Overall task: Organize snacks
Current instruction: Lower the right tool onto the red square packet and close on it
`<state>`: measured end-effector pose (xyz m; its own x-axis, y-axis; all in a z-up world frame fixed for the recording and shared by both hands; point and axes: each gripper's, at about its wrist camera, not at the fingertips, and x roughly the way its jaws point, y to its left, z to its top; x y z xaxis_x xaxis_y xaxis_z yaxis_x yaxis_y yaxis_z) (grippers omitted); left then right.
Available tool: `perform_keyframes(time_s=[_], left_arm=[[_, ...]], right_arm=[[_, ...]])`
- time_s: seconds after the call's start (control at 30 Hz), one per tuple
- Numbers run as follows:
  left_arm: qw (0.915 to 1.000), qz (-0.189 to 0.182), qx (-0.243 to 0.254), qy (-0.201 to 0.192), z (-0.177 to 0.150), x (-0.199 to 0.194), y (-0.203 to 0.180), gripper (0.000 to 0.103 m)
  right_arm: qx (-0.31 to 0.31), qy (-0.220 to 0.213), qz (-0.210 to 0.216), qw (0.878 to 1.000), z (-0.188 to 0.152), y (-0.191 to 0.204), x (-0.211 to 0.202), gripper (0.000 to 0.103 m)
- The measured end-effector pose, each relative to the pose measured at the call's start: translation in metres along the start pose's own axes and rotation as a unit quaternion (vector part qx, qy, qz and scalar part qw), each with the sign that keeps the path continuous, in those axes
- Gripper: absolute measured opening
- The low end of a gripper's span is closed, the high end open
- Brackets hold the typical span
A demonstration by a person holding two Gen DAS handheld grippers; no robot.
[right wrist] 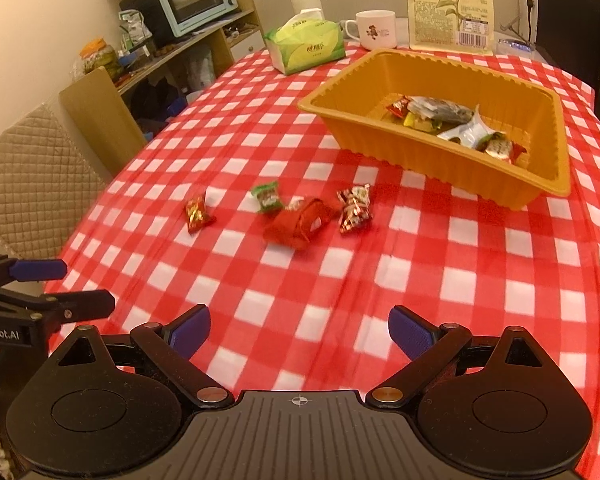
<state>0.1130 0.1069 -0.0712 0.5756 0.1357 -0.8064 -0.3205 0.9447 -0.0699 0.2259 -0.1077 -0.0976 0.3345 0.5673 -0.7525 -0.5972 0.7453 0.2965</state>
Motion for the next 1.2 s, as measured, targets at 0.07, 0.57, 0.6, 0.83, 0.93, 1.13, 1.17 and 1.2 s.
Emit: perform_keyframes(time_s=[0.07,0.57,0.6,0.83,0.93,1.13,1.17,1.2], left_arm=[[1.0000,-0.001,0.001,0.001,0.003,0.005,0.004,0.097],[0.9999,-0.011,0.010,0.000,0.030,0.039,0.018,0.096],[0.9999,-0.012,0.011,0.000,0.031,0.041,0.018,0.096],[0.9998,-0.011,0.017,-0.001,0.043,0.054,0.020,0.095],[0.9998,-0.012,0.019,0.000,0.047,0.058,0.021,0.095],[0.9995,-0.017,0.026,-0.001,0.056,0.067,0.018,0.095],[0.9995,-0.018,0.027,0.000,0.057,0.068,0.017,0.095],[0.9994,-0.019,0.029,0.000,0.058,0.069,0.016,0.095]], right_arm=[[0.002,-0.001,0.001,1.000,0.006,0.002,0.007,0.086],[0.051,-0.008,-0.011,0.999,0.048,0.000,0.061,0.062],[0.053,-0.007,-0.011,0.998,0.049,-0.001,0.064,0.061],[0.063,-0.001,-0.021,0.998,0.055,-0.004,0.082,0.057],[0.063,0.002,-0.025,0.998,0.056,-0.004,0.087,0.056],[0.058,0.006,-0.030,0.998,0.056,-0.004,0.094,0.056],[0.057,0.006,-0.031,0.998,0.056,-0.004,0.095,0.056],[0.056,0.006,-0.032,0.998,0.056,-0.004,0.096,0.056]])
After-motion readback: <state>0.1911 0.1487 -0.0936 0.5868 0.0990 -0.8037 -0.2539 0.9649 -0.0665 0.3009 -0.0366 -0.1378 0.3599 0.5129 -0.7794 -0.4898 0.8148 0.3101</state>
